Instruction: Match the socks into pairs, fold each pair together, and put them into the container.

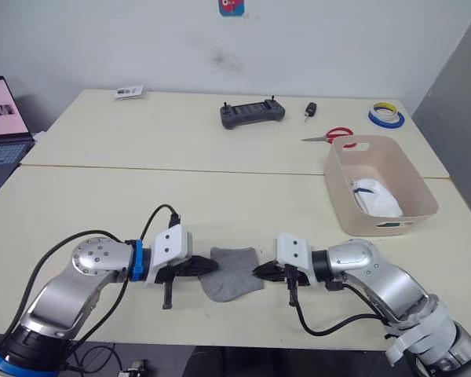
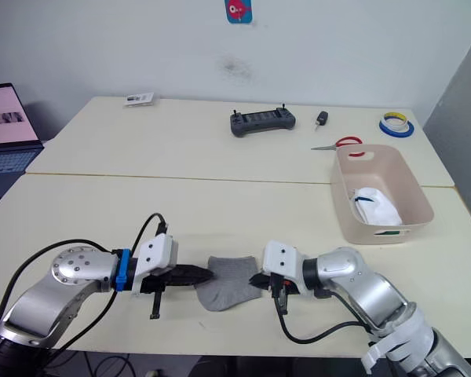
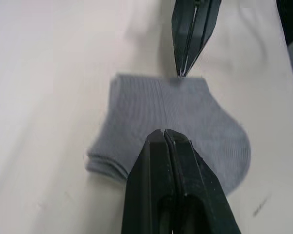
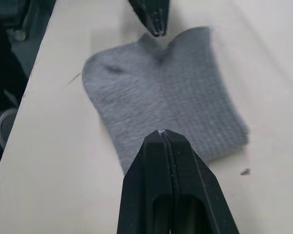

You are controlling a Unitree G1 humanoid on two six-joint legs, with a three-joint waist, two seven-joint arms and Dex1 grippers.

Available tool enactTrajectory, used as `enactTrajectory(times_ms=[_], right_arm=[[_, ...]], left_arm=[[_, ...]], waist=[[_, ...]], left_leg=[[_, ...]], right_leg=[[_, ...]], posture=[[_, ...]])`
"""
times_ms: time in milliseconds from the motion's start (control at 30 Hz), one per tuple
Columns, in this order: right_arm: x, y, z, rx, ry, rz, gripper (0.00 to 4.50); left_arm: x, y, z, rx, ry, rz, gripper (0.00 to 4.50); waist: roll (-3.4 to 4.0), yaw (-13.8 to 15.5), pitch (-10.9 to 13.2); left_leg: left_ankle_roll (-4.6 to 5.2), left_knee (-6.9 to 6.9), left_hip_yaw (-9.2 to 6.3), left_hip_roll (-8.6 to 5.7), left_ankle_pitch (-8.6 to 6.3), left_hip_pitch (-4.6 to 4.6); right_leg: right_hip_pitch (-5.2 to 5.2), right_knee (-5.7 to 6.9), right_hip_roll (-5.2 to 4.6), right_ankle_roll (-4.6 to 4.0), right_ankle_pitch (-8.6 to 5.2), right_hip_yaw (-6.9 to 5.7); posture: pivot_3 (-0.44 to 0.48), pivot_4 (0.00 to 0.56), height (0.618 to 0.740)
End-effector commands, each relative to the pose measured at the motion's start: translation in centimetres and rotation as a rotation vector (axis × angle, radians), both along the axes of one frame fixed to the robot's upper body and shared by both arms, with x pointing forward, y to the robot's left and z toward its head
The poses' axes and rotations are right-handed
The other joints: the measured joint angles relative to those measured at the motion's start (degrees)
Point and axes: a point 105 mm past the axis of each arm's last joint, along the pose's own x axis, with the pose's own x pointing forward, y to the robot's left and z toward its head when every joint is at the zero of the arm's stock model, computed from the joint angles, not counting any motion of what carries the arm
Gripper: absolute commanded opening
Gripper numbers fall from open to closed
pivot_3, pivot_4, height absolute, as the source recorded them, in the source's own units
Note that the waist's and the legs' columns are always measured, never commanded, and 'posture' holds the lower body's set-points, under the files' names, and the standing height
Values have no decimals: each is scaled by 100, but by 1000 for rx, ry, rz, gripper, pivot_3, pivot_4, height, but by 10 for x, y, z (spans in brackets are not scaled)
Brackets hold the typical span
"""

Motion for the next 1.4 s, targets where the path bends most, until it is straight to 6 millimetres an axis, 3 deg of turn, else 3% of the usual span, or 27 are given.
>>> enactTrajectory(times_ms=[33, 167, 267, 600, 767, 1033, 1267, 1400], right_arm=[[2, -3, 17, 59, -21, -51, 22], [2, -11, 14, 70, 120, -148, 22], [-1, -12, 14, 81, 270, -198, 562], [4, -1, -3, 15, 515, -355, 4047], [8, 12, -10, -5, 590, -381, 4047], [7, 46, -5, 76, 722, -349, 4047], [12, 56, -1, 168, 821, -363, 4047], [13, 58, 0, 194, 843, -370, 3181]], left_arm=[[-5, 6, -16, 84, 16, -16, 0], [-6, 18, -34, 144, 47, -7, 0], [-2, 23, -43, 155, 52, 15, 0], [-6, 22, -58, 168, 50, 7, 0], [-11, 20, -61, 164, 53, 14, 0], [-13, 22, -61, 167, 51, 30, 0], [-15, 25, -62, 169, 54, 47, 0], [-15, 26, -61, 163, 53, 57, 0]], waist=[[0, -14, 0], [0, -9, 0], [1, -4, 0], [5, 4, -4], [21, -10, -23], [30, -19, -33], [32, -26, -33], [33, -29, -32]], left_leg=[[0, 0, 1, 0, 0, 0], [0, -3, -3, 4, 0, -1], [0, -3, -2, 3, 0, -1], [0, -3, 1, -4, 0, 0], [1, -5, 3, -2, 0, 6], [1, -12, 3, -2, -1, 10], [1, -16, 8, 0, -1, 11], [1, -19, 9, 1, 0, 10]], right_leg=[[-1, 0, 0, 0, 0, 1], [-4, 0, 4, -1, 0, 1], [-2, 0, 2, -1, 0, 3], [0, 0, -2, -1, 0, 5], [1, 0, -2, 0, 0, 7], [1, 0, -1, 0, 0, 8], [-3, 0, 0, -1, 0, 8], [-7, 1, 0, -1, 0, 10]], posture=[[0, 150, 737], [0, 150, 737], [0, 150, 737], [0, 150, 737], [0, 150, 737], [0, 150, 737], [0, 150, 737], [0, 150, 737]])
